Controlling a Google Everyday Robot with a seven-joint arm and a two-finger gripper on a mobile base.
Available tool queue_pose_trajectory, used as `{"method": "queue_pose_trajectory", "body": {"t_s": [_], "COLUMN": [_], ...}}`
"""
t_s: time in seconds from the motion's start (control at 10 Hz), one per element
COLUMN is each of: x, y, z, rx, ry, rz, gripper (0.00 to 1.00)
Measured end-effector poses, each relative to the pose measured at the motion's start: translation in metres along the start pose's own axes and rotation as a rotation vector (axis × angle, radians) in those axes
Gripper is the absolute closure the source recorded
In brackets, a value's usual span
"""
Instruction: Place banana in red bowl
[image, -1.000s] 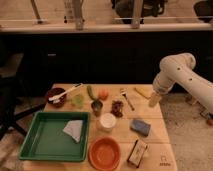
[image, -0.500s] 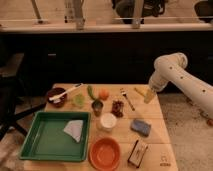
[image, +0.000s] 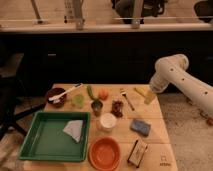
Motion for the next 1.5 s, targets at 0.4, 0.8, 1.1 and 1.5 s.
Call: {"method": "queue_pose_trajectory", "body": {"t_s": [0.4,0.8,1.1,1.5], "x": [0.003,-0.032,-0.033,-0.017], "y": [-0.030,-0.068,-0.077,-0.076], "z": [0.014,0.058,0.096,0.131], "rx": [0.018,0.011,-0.020,-0.056], "ry": [-0.051,-0.056,-0.052,-0.062], "rz": [0.325,0.269,0.244,0.267], "gripper": [0.20,0.20,0.20,0.20]}}
